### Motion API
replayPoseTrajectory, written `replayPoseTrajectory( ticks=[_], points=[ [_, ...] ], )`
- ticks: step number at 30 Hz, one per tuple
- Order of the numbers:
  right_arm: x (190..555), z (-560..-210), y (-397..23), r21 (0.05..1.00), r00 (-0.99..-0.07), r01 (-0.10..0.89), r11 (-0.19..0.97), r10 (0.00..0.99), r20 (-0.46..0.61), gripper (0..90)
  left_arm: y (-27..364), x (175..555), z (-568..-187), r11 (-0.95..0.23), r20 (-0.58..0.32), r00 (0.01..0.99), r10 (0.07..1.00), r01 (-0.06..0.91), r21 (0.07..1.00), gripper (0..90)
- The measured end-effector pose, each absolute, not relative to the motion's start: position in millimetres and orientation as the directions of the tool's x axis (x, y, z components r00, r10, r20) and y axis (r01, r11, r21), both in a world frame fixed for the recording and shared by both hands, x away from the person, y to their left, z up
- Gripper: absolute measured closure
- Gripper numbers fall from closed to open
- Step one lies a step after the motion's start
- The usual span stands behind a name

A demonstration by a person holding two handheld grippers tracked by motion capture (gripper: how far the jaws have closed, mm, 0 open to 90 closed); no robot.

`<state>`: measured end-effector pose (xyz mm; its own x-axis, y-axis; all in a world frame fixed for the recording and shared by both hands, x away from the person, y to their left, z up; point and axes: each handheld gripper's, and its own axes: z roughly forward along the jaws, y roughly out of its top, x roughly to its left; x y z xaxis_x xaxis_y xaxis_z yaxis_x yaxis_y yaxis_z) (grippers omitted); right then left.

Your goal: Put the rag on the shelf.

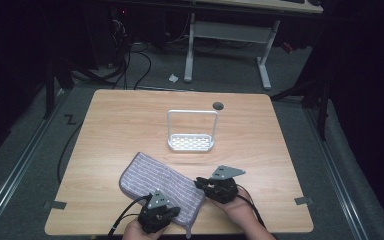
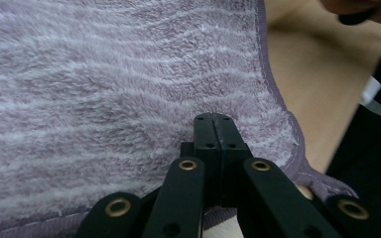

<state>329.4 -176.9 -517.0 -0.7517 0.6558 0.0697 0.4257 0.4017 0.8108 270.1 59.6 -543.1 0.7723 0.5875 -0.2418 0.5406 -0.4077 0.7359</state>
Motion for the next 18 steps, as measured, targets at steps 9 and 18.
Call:
replayPoseTrajectory(
  ticks=[9, 18],
  points=[
    [289, -537, -195, 0.744, -0.755, 0.467, 0.478, 0.654, 0.054, 85.6, 57, 269, -543, -0.419, -0.283, 0.794, 0.538, 0.543, 0.728, 83.3],
    [292, -511, -197, 0.802, -0.746, 0.418, 0.426, 0.665, 0.036, 80.8, 70, 282, -527, -0.339, -0.273, 0.765, 0.583, 0.534, 0.775, 64.1]
  ],
)
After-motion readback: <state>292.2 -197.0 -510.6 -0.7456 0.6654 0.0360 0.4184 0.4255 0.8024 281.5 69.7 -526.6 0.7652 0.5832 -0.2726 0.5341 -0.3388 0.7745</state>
